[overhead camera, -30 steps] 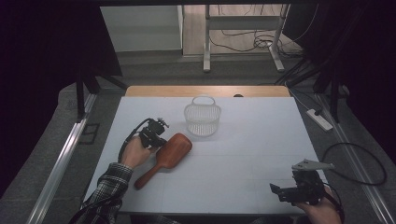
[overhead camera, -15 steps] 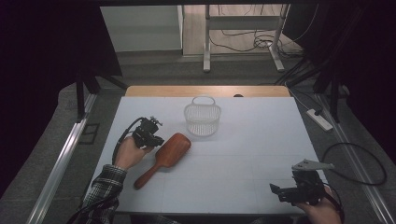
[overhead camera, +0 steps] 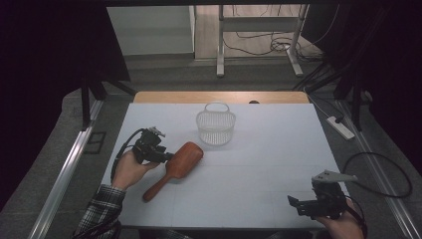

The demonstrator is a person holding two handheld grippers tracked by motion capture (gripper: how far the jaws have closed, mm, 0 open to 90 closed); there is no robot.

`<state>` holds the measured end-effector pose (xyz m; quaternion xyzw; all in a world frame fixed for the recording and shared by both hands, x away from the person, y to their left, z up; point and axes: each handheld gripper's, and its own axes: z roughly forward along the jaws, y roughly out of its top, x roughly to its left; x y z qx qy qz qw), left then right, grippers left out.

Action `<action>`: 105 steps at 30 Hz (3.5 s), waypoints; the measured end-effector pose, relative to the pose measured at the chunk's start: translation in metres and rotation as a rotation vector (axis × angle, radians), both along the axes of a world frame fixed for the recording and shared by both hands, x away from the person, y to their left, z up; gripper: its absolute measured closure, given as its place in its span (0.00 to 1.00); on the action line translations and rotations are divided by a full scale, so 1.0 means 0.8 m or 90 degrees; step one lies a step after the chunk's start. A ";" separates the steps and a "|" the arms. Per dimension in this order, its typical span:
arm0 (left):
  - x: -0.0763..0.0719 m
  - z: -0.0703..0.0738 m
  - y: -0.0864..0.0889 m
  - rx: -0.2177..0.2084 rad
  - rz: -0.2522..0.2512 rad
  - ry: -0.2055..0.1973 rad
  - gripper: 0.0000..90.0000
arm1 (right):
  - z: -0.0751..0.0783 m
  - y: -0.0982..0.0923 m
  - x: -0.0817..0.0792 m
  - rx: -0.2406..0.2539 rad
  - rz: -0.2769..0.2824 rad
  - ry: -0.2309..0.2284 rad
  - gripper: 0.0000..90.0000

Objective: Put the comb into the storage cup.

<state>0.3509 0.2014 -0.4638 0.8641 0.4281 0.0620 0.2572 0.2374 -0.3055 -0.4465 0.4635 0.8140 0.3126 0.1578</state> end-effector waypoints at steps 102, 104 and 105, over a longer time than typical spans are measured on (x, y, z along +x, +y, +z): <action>-0.061 -0.055 -0.017 0.082 -0.041 0.062 0.77 | 0.000 0.004 -0.003 -0.013 0.026 -0.013 0.03; -0.061 -0.055 -0.017 0.087 -0.043 0.060 0.78 | 0.000 0.004 -0.003 -0.014 0.026 -0.013 0.03; -0.061 -0.055 -0.017 0.085 -0.043 0.062 0.79 | 0.000 0.004 -0.003 -0.014 0.026 -0.013 0.03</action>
